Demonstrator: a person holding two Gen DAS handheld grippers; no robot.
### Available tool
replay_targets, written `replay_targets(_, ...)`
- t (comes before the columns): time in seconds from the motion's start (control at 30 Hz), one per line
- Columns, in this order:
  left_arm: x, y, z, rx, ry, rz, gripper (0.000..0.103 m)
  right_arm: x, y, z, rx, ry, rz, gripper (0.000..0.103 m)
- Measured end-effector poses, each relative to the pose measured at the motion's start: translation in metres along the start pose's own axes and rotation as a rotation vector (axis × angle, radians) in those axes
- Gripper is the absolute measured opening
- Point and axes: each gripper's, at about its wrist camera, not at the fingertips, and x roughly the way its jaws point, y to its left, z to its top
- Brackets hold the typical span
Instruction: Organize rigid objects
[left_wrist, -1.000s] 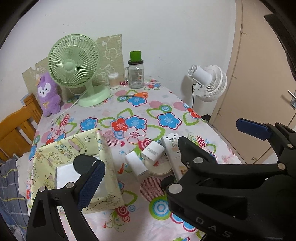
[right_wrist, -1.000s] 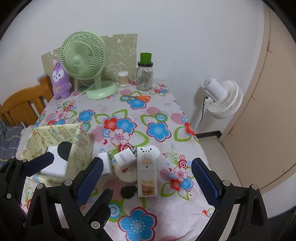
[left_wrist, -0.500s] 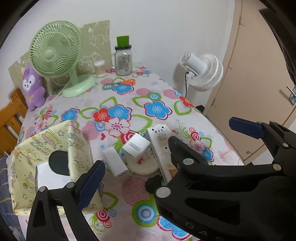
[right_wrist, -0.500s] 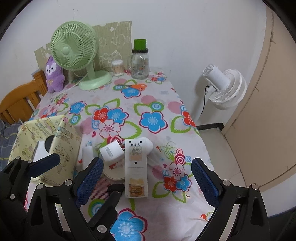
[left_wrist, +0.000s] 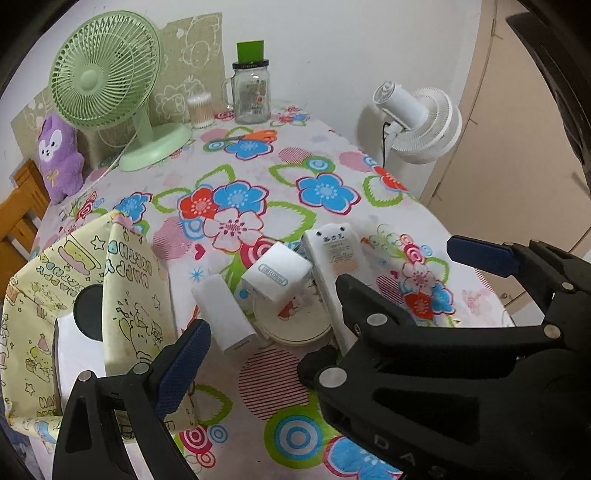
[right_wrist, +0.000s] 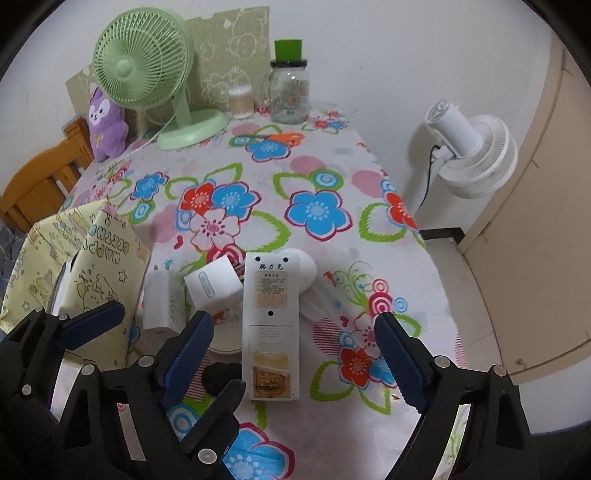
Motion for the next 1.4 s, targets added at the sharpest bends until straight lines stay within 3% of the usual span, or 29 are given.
replay_targets(0.1,0.004,0.003,-0.002,0.006,0.004,0.029,0.097,0.008,0.004,-0.001,-0.008,0.022,0.022,0.077)
replay_targets(0.57,0.005,0.01,-0.003,0.037,-0.032,0.079,0.097,0.037,0.008,0.001,0.043,0.086,0.09,0.076)
replay_targets(0.63,0.007,0.008,-0.004,0.057,-0.028,0.088,0.097,0.04,0.008,0.001,0.034,0.094,0.084,0.068)
replay_targets(0.77,0.011,0.005,-0.005,0.081,-0.027,0.107,0.097,0.047,0.01,0.0,0.016,0.114,0.086,0.064)
replay_targets(0.93,0.013,0.001,-0.002,0.087,-0.02,0.067,0.095,0.048,0.005,0.0,0.019,0.12,0.104,0.051)
replay_targets(1.1,0.013,-0.007,0.0,0.1,-0.027,0.035,0.095,0.045,-0.004,-0.002,0.028,0.117,0.108,0.044)
replay_targets(1.2,0.011,-0.008,0.003,0.092,-0.029,-0.012,0.094,0.039,-0.01,-0.002,0.046,0.106,0.139,0.037)
replay_targets(1.27,0.012,-0.007,0.006,0.077,-0.004,-0.027,0.1,0.034,-0.016,0.0,0.063,0.094,0.181,0.022)
replay_targets(1.3,0.012,-0.008,0.007,0.069,-0.005,-0.011,0.1,0.03,-0.015,0.001,0.044,0.078,0.114,0.002)
replay_targets(1.37,0.015,-0.01,0.006,0.061,-0.013,0.032,0.1,0.029,-0.012,0.002,-0.008,0.059,0.026,0.002)
replay_targets(1.4,0.017,-0.013,0.006,0.073,-0.011,0.039,0.1,0.031,-0.015,0.001,0.001,0.073,0.035,0.002)
